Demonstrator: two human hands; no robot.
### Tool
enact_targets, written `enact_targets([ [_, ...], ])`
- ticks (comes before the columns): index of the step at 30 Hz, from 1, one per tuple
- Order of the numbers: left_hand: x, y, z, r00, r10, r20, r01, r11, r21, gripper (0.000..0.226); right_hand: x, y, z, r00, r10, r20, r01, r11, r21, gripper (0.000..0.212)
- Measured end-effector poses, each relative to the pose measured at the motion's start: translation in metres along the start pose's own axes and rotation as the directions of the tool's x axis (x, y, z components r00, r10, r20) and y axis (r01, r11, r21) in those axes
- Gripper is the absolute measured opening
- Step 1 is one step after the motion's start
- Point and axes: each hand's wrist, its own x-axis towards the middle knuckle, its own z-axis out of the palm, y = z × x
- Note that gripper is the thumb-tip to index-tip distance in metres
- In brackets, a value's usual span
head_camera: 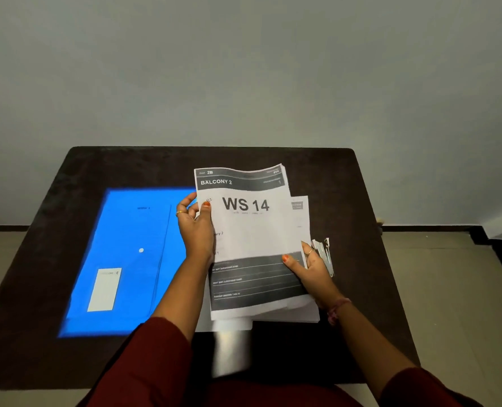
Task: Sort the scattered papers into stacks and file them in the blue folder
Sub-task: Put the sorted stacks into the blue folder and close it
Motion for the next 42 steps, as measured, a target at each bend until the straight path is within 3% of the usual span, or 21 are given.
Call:
enact_targets([
  [4, 0.006, -0.007, -0.018, 0.999, -0.024, 0.042, 0.015, 0.977, 0.211, 0.028, 0.001, 0.001, 0.006, 1.000, 0.026, 0.007, -0.026, 1.000, 0.013, 0.046],
  [6, 0.009, -0.008, -0.036, 0.996, -0.022, 0.087, -0.018, 0.901, 0.434, 0.038, 0.000, 0.003, 0.006, 0.999, 0.042, -0.001, -0.042, 0.998, 0.036, 0.043],
  [8, 0.014, -0.011, -0.062, 0.996, 0.007, 0.085, -0.066, 0.694, 0.717, 0.056, -0.002, 0.005, 0.006, 0.998, 0.054, -0.012, -0.053, 0.998, 0.044, 0.041],
  [10, 0.016, -0.015, -0.091, 0.997, -0.072, -0.013, 0.042, 0.416, 0.908, 0.082, -0.004, 0.006, 0.009, 0.997, 0.071, -0.009, -0.071, 0.997, 0.031, 0.043],
  [12, 0.014, -0.016, -0.116, 0.958, -0.245, -0.151, 0.201, 0.194, 0.960, 0.112, -0.007, 0.006, 0.014, 0.997, 0.082, -0.010, -0.082, 0.997, 0.010, 0.046],
  [14, 0.009, -0.020, -0.136, 0.906, -0.365, -0.213, 0.267, 0.103, 0.958, 0.133, -0.008, 0.006, 0.018, 0.997, 0.081, 0.003, -0.081, 0.997, -0.021, 0.046],
  [24, 0.007, -0.016, -0.143, 0.881, -0.454, -0.136, 0.197, 0.090, 0.976, 0.131, -0.002, 0.005, 0.022, 0.990, 0.129, 0.049, -0.126, 0.990, -0.060, 0.043],
  [35, -0.004, -0.005, -0.137, 0.880, -0.389, 0.271, -0.265, 0.071, 0.962, 0.073, 0.000, -0.001, 0.013, 0.964, 0.225, 0.143, -0.211, 0.972, -0.107, 0.039],
  [39, -0.003, -0.015, -0.136, 0.820, -0.423, 0.384, -0.446, -0.054, 0.893, 0.059, 0.002, -0.005, 0.022, 0.951, 0.227, 0.211, -0.195, 0.968, -0.161, 0.041],
  [42, 0.000, -0.019, -0.134, 0.815, -0.491, 0.308, -0.416, -0.125, 0.901, 0.057, 0.008, -0.010, 0.033, 0.953, 0.201, 0.225, -0.162, 0.970, -0.181, 0.039],
])
